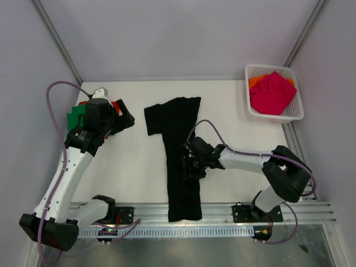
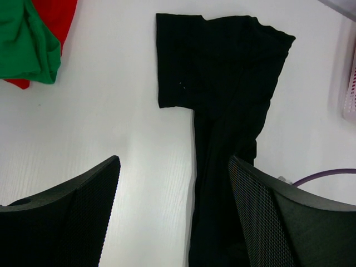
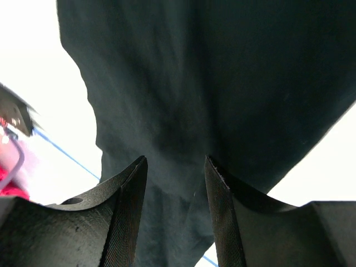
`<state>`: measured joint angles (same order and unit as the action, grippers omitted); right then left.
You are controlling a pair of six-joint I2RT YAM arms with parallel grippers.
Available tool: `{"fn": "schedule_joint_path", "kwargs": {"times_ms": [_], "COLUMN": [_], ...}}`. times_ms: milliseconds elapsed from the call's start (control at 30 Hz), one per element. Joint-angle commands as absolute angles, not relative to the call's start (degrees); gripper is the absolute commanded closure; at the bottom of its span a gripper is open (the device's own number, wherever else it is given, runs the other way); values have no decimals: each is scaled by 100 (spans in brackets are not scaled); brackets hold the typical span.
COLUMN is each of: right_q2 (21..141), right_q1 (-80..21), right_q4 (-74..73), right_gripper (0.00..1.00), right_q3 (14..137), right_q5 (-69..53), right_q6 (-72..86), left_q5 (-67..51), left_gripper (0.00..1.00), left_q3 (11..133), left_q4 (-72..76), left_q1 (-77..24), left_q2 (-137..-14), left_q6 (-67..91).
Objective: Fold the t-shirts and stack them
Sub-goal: Rotate the tshirt 90 degrees
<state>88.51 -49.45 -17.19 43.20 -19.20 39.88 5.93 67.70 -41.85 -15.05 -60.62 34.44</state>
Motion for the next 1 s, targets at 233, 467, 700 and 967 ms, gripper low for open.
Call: {"fn": "schedule_joint_path", "kwargs": {"times_ms": [233,467,700,967], "right_q2": [8578,9482,10896,11338], "right_q1": [-4957,-4764,-4474,-4263], "right_q4": [-2505,-2751,-2751,-2821], "right_gripper": [50,50,50,50], "right_q3": [6142,6978,8128,8596], "right_q5": [-687,596,1072,1046], "right_q6": [3243,2875,2497,2364], "left_q5": [510,597,650,809], "left_gripper": [19,19,19,19], "left_q3": [6671,6557,6434,6407], "left_q4": [-3894,-3902,-3964,-4025], "left_q1": [-1512,-1512,-1512,-1512], "left_q2": [-6021,-5801,-5617,-5476], "left_q6": [3533,3639,3683,3656]}}
